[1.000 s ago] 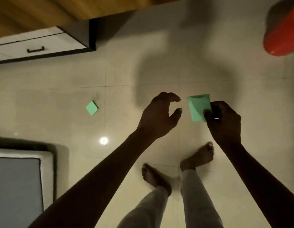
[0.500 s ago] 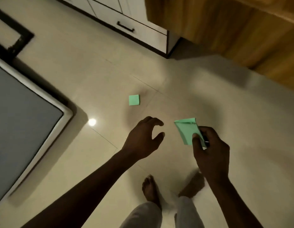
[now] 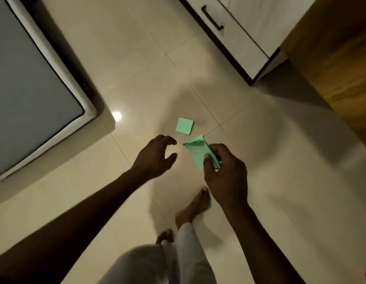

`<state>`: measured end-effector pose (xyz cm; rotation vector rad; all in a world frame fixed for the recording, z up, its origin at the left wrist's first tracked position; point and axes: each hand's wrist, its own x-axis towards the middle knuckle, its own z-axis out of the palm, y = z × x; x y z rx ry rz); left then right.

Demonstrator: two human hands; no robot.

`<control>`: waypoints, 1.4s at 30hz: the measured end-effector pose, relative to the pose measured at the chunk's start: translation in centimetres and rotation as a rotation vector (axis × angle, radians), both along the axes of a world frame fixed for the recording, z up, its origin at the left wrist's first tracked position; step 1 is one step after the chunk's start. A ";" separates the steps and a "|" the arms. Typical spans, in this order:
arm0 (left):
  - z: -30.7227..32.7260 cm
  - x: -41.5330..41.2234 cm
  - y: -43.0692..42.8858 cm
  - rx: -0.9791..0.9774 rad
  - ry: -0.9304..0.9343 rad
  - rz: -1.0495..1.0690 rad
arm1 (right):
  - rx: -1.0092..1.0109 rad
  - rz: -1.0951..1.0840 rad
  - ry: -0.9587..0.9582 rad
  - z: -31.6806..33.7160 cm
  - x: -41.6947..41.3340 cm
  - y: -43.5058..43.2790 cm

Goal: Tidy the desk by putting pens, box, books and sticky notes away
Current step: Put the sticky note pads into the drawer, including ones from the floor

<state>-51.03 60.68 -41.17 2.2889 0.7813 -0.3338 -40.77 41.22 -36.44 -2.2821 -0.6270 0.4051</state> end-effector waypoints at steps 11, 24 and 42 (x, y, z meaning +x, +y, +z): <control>-20.6 6.5 8.2 -0.002 0.096 -0.036 | -0.124 0.121 0.052 -13.5 6.6 7.2; -43.8 15.1 12.9 0.065 0.238 -0.289 | -0.095 0.006 0.027 -30.2 10.8 12.3; -42.6 11.1 13.3 -0.014 0.095 -0.052 | -0.142 -0.082 0.061 -27.7 9.2 13.3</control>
